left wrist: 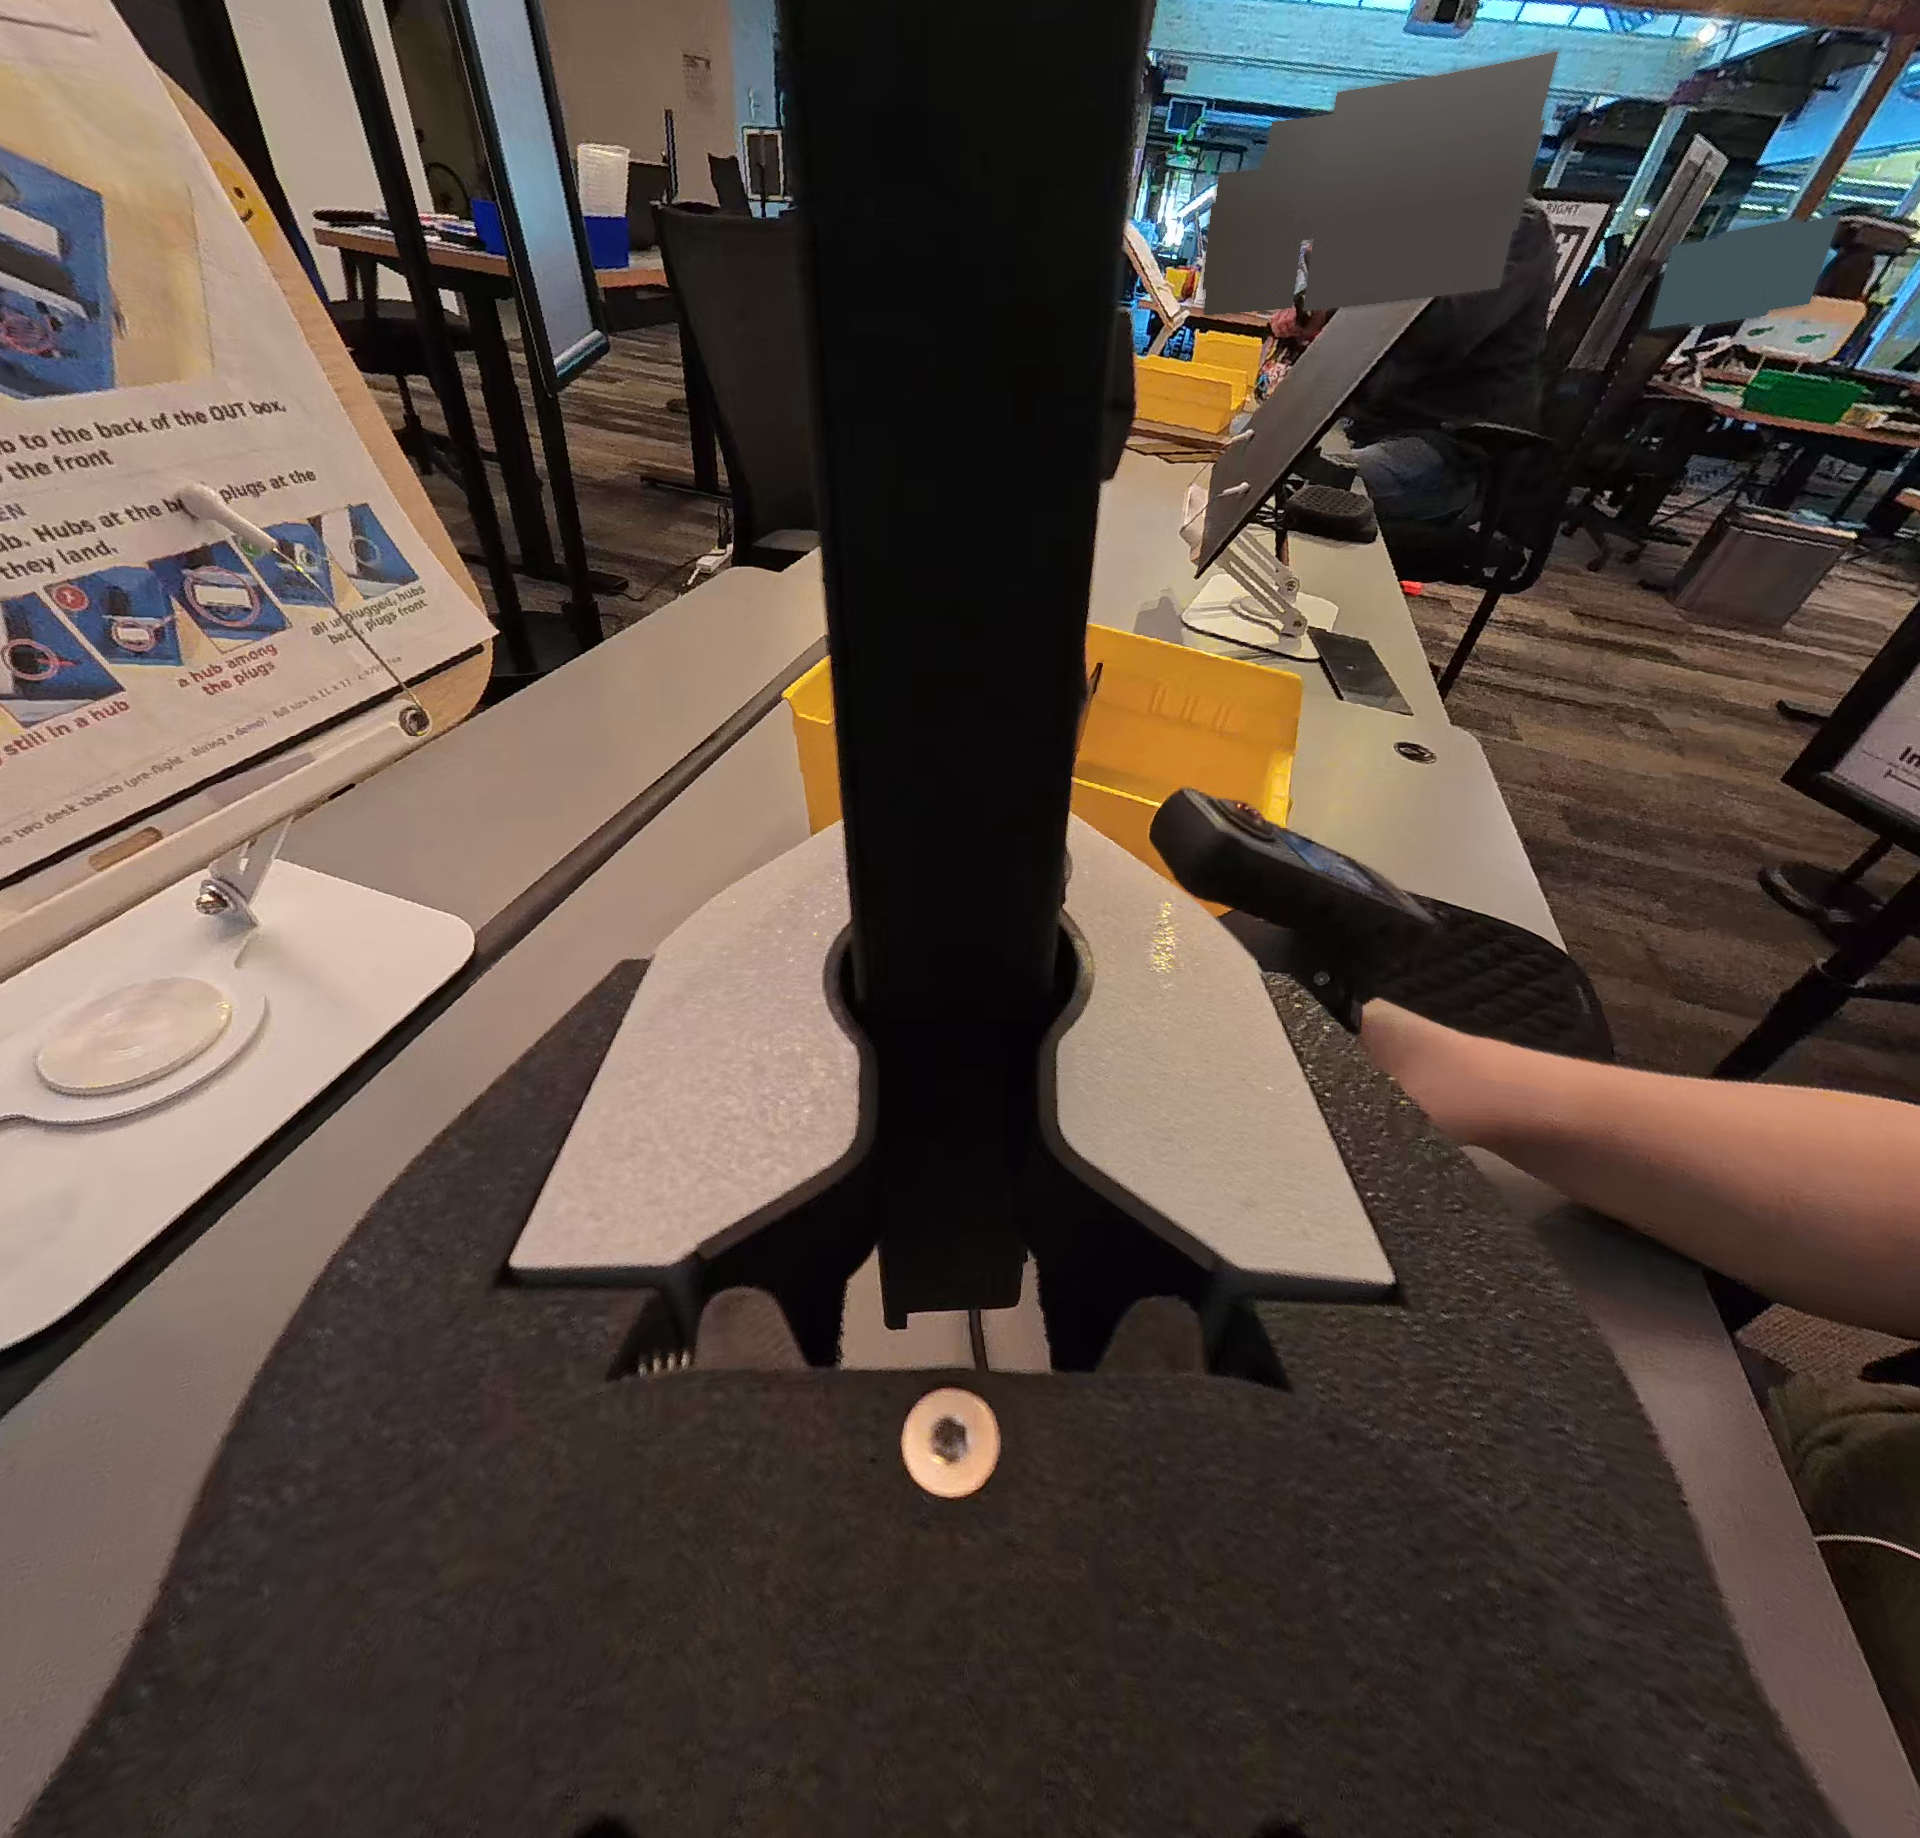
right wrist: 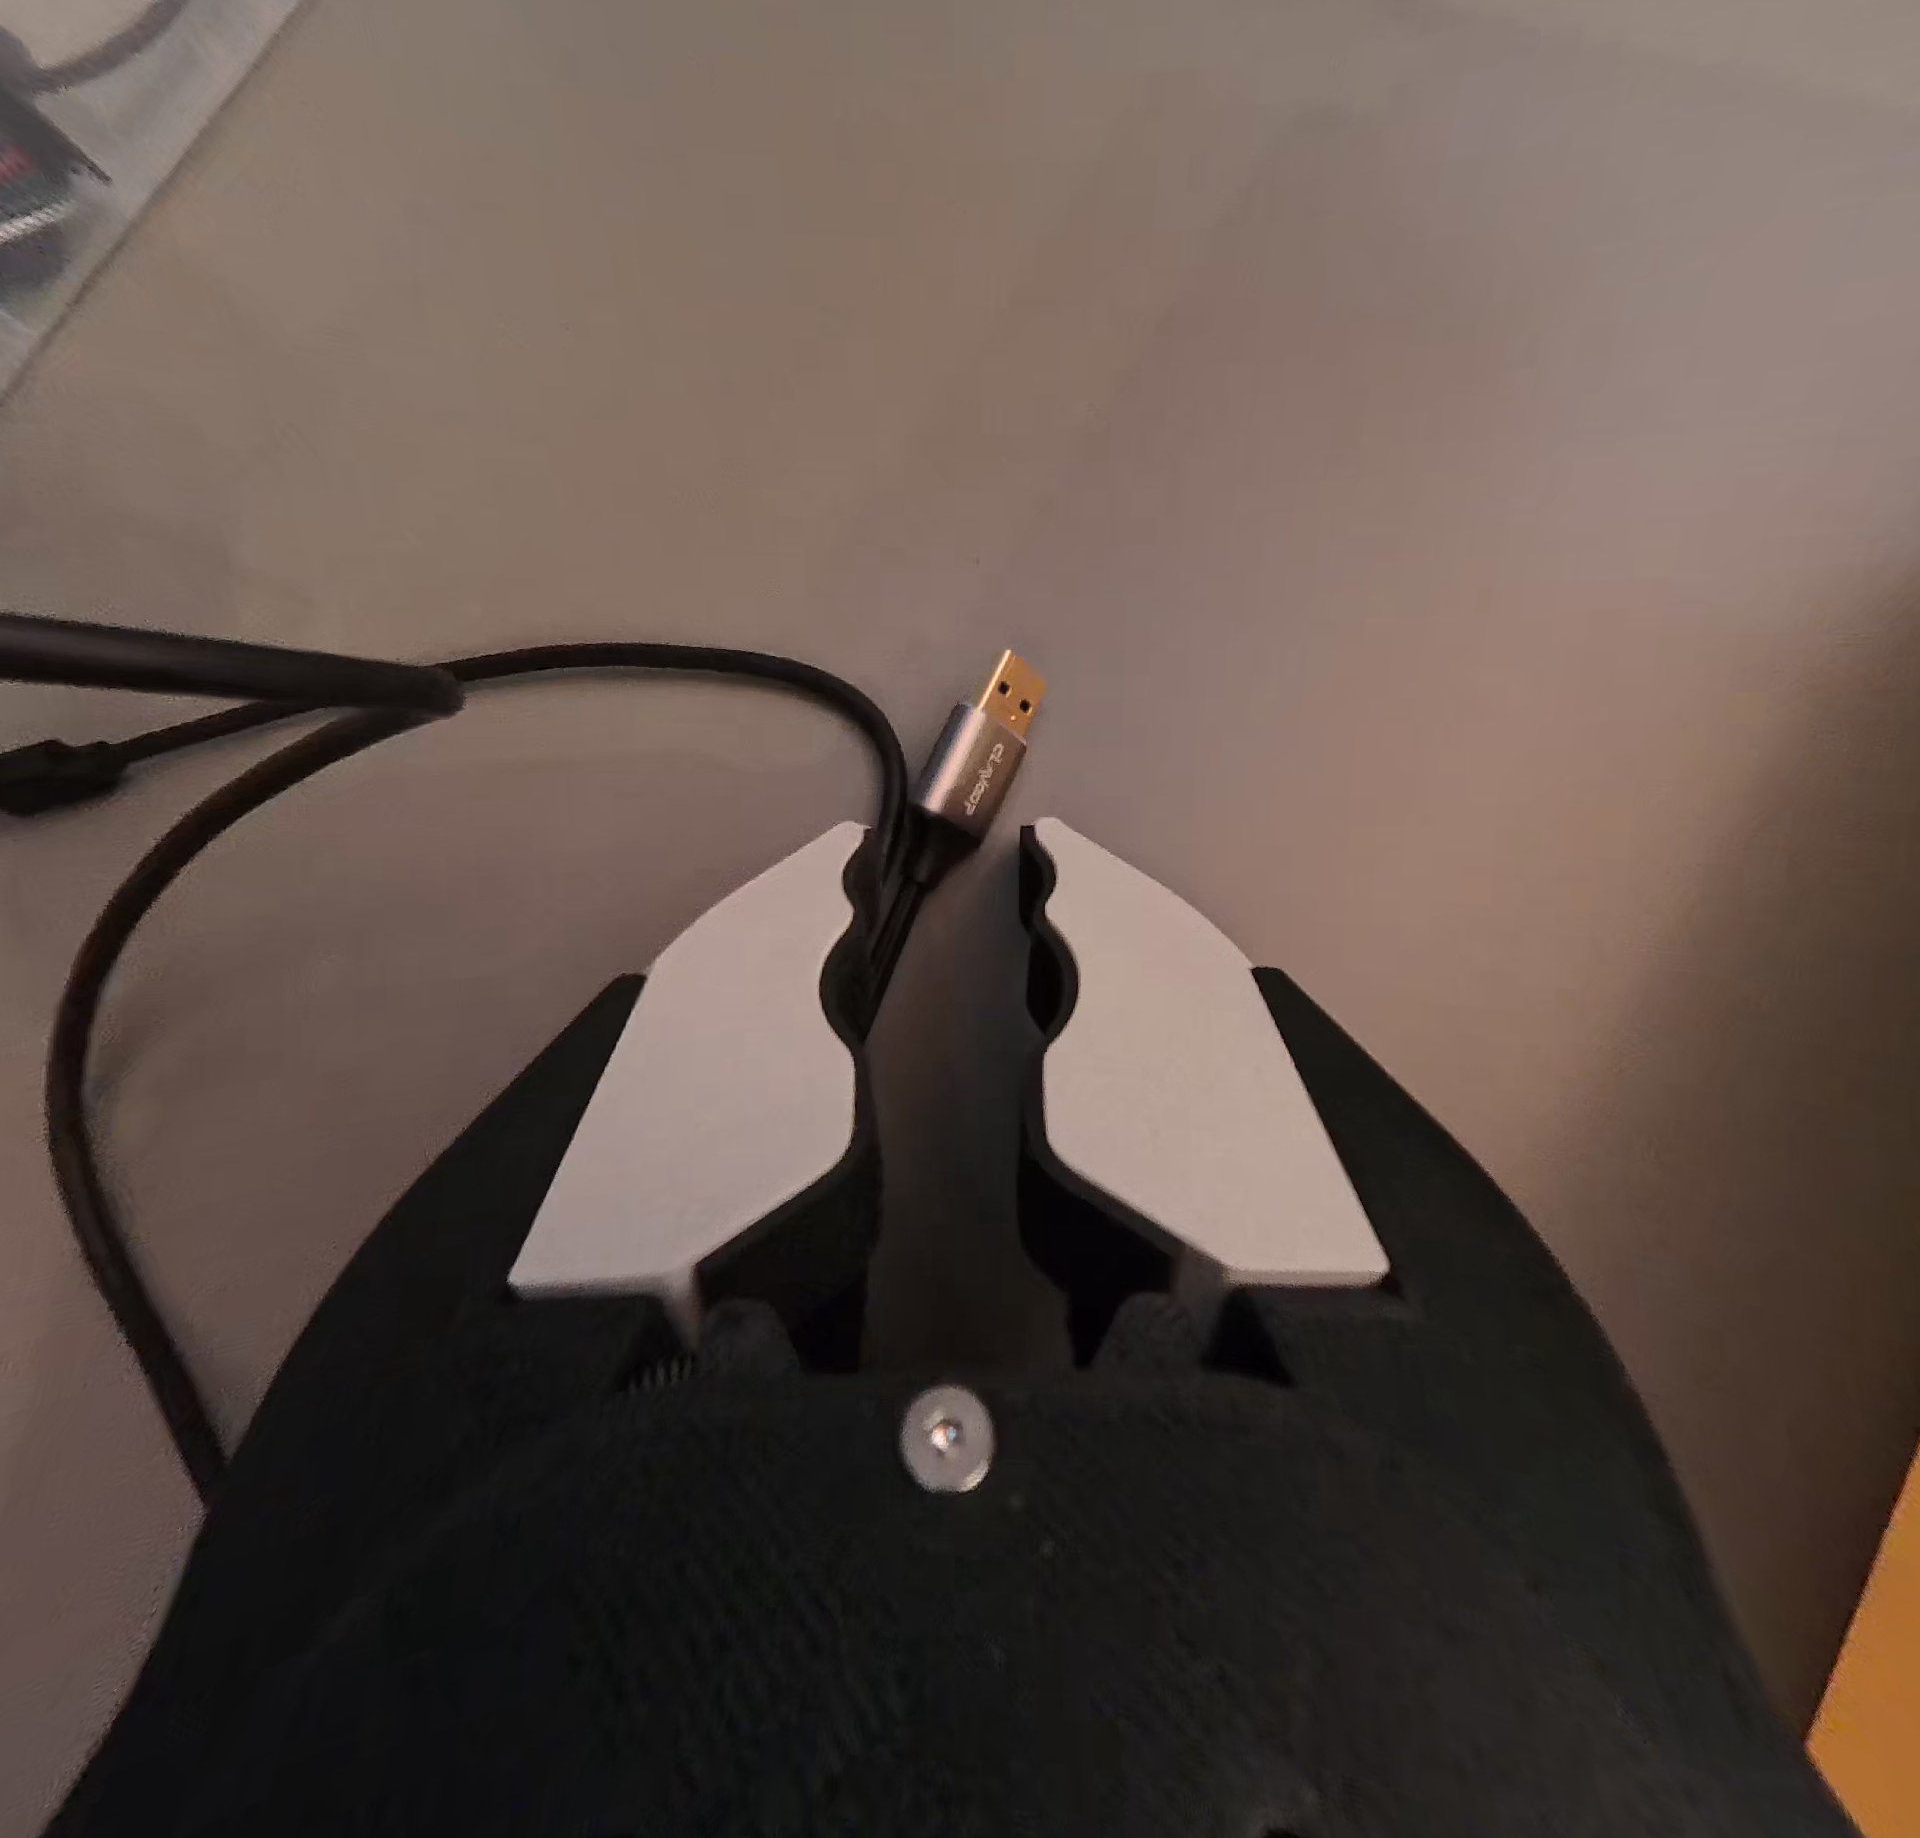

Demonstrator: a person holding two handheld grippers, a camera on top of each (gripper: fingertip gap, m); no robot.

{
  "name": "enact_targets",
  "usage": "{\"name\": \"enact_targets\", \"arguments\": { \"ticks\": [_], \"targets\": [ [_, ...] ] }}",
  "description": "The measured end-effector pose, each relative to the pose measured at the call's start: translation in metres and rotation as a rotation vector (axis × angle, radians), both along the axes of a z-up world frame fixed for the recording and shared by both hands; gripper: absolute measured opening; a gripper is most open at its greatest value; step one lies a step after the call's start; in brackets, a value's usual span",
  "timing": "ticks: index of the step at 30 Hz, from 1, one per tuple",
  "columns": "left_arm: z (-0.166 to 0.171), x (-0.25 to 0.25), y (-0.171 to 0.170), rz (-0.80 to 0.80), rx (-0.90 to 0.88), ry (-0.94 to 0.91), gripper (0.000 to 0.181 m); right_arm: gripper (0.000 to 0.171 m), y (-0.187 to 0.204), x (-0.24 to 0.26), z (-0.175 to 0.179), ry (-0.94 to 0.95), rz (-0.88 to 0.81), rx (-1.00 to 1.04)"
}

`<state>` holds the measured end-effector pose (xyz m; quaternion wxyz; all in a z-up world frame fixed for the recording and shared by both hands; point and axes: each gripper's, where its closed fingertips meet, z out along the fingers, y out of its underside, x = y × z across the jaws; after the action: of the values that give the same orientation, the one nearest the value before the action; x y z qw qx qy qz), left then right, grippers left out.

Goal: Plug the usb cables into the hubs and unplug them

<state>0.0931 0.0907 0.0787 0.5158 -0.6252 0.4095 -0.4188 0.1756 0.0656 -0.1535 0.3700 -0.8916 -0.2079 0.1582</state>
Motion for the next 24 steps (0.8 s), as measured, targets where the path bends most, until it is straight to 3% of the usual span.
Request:
{"name": "enact_targets", "arguments": {
  "ticks": [13, 24],
  "targets": [
    [0.005, 0.000, -0.003, -0.006, 0.010, -0.005, 0.026, 0.023, -0.003, -0.002, 0.001, 0.046, -0.048, -0.048],
    [0.001, -0.001, 0.000, 0.007, 0.012, 0.010, 0.026, 0.015, 0.000, -0.008, -0.001, -0.024, 0.026, -0.004]
  ]
}}
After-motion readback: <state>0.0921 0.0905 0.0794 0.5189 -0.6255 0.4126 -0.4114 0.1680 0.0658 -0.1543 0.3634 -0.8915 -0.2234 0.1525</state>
